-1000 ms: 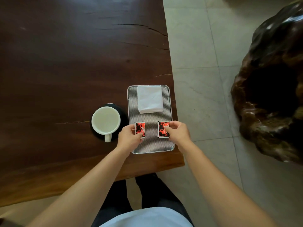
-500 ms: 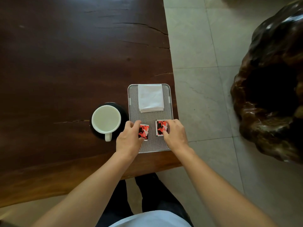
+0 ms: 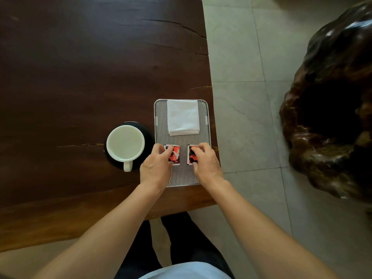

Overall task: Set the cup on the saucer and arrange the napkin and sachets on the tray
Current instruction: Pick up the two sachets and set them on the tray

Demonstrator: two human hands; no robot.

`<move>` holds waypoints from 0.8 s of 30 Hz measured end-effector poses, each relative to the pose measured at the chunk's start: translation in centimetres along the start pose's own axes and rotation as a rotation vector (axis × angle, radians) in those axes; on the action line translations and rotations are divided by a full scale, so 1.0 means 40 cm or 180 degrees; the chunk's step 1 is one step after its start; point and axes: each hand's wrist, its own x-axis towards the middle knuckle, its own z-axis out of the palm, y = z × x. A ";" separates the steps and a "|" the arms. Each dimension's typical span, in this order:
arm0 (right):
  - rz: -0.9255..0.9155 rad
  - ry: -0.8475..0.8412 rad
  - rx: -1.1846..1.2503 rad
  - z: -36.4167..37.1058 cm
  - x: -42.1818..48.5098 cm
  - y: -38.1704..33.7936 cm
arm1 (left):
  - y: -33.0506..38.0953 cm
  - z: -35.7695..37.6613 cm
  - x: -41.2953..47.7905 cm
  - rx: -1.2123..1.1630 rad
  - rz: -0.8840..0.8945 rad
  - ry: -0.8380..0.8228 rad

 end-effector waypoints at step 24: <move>-0.0306 -0.0128 -0.0027 -0.016 0.007 0.020 | 0.005 0.018 -0.009 -0.0049 -0.0078 0.0103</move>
